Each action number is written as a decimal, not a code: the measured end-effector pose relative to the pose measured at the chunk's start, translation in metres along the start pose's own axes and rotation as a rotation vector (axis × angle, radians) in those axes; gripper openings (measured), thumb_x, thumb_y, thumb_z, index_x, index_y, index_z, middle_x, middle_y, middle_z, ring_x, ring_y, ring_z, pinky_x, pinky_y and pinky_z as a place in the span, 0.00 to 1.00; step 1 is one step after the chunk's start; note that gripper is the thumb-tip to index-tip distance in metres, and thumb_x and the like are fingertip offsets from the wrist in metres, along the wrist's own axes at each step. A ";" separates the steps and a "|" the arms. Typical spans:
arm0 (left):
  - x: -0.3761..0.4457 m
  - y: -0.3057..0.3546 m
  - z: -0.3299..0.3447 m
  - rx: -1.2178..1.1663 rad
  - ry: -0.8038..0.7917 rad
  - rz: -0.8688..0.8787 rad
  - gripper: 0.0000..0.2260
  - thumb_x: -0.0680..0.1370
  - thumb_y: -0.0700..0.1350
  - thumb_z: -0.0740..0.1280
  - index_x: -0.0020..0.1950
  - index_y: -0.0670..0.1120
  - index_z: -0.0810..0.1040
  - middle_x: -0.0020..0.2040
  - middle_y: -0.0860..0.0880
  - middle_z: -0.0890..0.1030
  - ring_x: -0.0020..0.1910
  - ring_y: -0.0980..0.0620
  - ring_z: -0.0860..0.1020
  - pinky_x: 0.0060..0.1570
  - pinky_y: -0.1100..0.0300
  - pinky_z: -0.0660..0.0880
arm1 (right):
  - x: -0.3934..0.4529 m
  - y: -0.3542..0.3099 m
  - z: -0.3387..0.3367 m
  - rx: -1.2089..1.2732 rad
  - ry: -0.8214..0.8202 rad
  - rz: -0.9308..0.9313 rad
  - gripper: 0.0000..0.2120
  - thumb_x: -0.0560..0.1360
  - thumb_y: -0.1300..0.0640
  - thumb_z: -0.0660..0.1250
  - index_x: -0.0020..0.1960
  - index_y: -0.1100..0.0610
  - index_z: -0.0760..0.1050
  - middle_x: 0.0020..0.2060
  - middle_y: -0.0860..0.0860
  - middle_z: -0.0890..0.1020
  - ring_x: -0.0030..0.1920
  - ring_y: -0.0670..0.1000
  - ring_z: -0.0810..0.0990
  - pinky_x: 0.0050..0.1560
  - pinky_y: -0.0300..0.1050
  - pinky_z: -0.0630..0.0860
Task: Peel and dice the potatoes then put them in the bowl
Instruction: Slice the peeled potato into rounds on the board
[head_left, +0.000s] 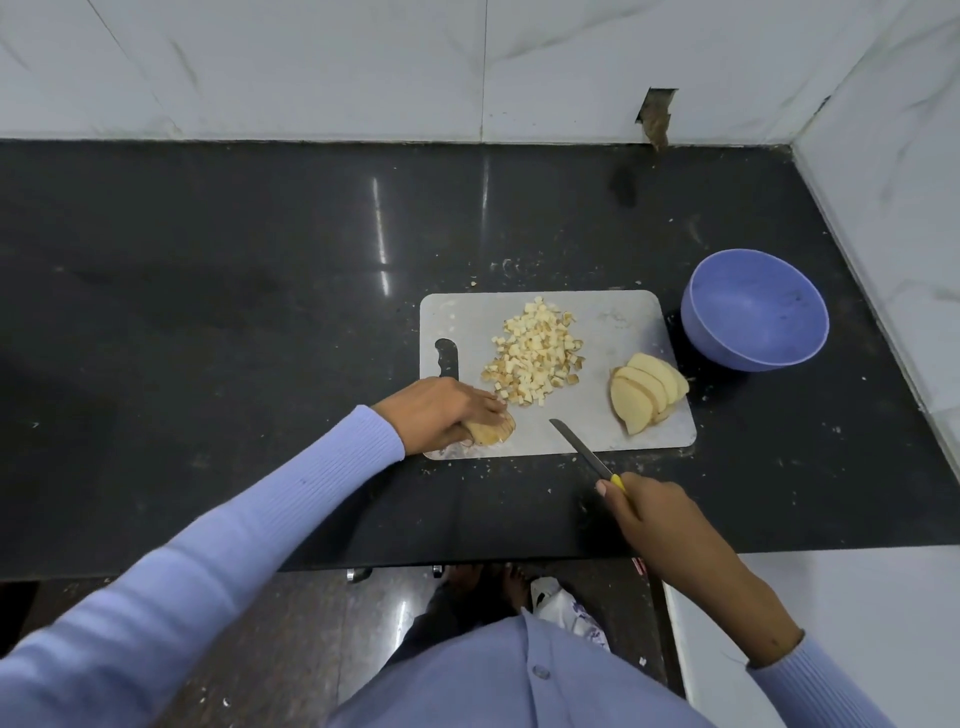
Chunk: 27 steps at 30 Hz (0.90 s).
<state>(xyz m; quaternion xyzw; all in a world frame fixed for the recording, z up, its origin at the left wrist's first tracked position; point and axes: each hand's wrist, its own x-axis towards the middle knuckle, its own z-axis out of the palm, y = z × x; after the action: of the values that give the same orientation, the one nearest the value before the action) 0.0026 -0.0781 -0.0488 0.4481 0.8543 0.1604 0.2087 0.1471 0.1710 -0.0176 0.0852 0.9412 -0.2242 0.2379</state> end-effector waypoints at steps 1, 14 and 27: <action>0.001 -0.001 -0.002 -0.005 -0.008 -0.004 0.20 0.75 0.38 0.69 0.67 0.49 0.76 0.68 0.53 0.73 0.68 0.52 0.71 0.63 0.51 0.72 | 0.001 0.000 0.001 0.002 -0.001 0.006 0.19 0.81 0.46 0.53 0.40 0.57 0.70 0.31 0.51 0.73 0.33 0.49 0.73 0.39 0.48 0.73; -0.021 0.044 0.048 -0.041 0.527 -0.507 0.14 0.72 0.45 0.74 0.57 0.50 0.83 0.60 0.52 0.80 0.49 0.43 0.82 0.44 0.48 0.80 | 0.014 -0.022 0.008 0.023 -0.024 -0.056 0.17 0.82 0.47 0.52 0.39 0.54 0.65 0.33 0.50 0.73 0.36 0.52 0.74 0.40 0.47 0.69; -0.011 0.058 0.073 -0.132 0.836 -0.491 0.14 0.66 0.36 0.78 0.50 0.40 0.84 0.52 0.42 0.83 0.52 0.47 0.82 0.56 0.48 0.77 | 0.044 -0.072 0.027 0.032 -0.019 -0.152 0.14 0.83 0.48 0.48 0.45 0.56 0.64 0.34 0.51 0.73 0.38 0.55 0.74 0.38 0.46 0.66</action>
<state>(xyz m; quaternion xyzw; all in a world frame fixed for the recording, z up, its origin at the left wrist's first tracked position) 0.0850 -0.0488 -0.0821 0.1166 0.9334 0.3267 -0.0924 0.1007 0.0968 -0.0330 0.0152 0.9390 -0.2572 0.2279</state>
